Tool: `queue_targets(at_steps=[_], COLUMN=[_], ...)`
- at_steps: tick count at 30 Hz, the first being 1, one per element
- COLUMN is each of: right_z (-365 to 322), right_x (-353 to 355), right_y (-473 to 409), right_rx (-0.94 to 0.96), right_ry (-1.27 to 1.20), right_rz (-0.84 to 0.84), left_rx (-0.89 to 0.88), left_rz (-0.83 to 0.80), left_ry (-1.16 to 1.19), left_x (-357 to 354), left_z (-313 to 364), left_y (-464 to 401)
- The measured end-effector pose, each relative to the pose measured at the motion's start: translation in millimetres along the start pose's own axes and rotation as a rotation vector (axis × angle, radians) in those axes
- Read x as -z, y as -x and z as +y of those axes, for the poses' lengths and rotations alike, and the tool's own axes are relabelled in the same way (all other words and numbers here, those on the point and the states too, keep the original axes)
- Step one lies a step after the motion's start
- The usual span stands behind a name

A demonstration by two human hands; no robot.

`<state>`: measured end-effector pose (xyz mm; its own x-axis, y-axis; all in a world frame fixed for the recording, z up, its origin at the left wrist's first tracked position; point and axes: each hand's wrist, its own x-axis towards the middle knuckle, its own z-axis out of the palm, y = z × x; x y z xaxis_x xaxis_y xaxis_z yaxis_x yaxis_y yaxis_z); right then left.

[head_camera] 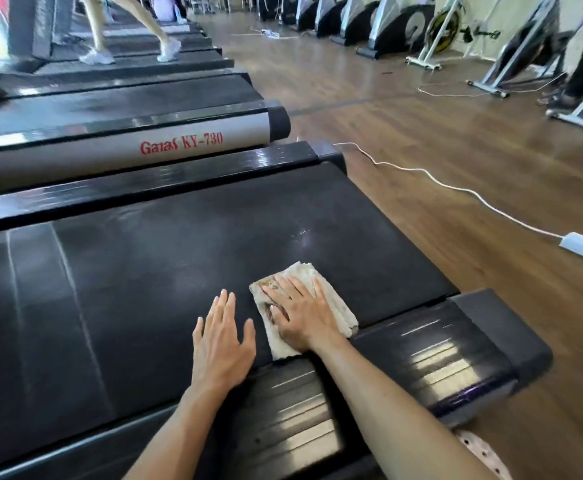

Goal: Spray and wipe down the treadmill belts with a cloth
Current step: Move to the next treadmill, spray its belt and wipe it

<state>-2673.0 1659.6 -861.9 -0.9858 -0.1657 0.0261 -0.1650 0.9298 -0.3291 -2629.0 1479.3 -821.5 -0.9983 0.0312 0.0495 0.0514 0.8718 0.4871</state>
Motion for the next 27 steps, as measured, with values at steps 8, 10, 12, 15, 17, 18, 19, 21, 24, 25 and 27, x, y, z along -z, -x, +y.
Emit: queue_targets(at_steps=[8, 10, 12, 15, 17, 18, 19, 21, 24, 25, 27], right_z=[88.6, 100.3, 104.8, 106.2, 107.6, 110.8, 113.8, 115.5, 108.8, 106.6, 105.0], right_x=[27.2, 33.6, 36.8, 41.5, 43.8, 46.1, 49.4, 54.1, 50.8, 46.7, 37.5], right_y=[-20.7, -12.6, -7.7, -3.2, 5.2, 8.4, 9.7, 9.1, -1.7, -4.3, -6.3], right_rx=[-0.121, -0.181, -0.209, -0.219, -0.212, -0.206, -0.193, -0.157, -0.184, -0.211, -0.231], right_ry=[0.117, 0.118, 0.090, 0.105, 0.128, 0.134, 0.142, 0.133, 0.100, 0.091, 0.080], right_rz=[0.042, 0.041, 0.073, 0.041, 0.018, 0.021, 0.028, 0.070, 0.085, 0.089, 0.110], left_rx=[-0.025, -0.010, 0.023, 0.039, 0.032, 0.002, -0.028, -0.050, -0.024, -0.022, -0.024], left_rz=[0.091, 0.081, 0.109, 0.098, 0.060, 0.051, 0.047, 0.067, 0.088, 0.082, 0.061], left_ry=[0.051, 0.067, 0.097, 0.075, 0.025, -0.006, -0.028, -0.045, -0.098, -0.127, -0.174], left_x=[-56.7, -59.5, -59.4, -67.8, -72.2, -73.6, -73.8, -70.8, -67.0, -68.6, -70.5], left_z=[39.1, 48.3, 56.6, 61.5, 55.4, 52.0, 49.1, 42.2, 22.4, 13.9, 1.6], left_y=[-58.3, -62.7, -55.5, -32.8, -18.5, -15.6, -17.7, -33.6, -60.2, -64.8, -67.6])
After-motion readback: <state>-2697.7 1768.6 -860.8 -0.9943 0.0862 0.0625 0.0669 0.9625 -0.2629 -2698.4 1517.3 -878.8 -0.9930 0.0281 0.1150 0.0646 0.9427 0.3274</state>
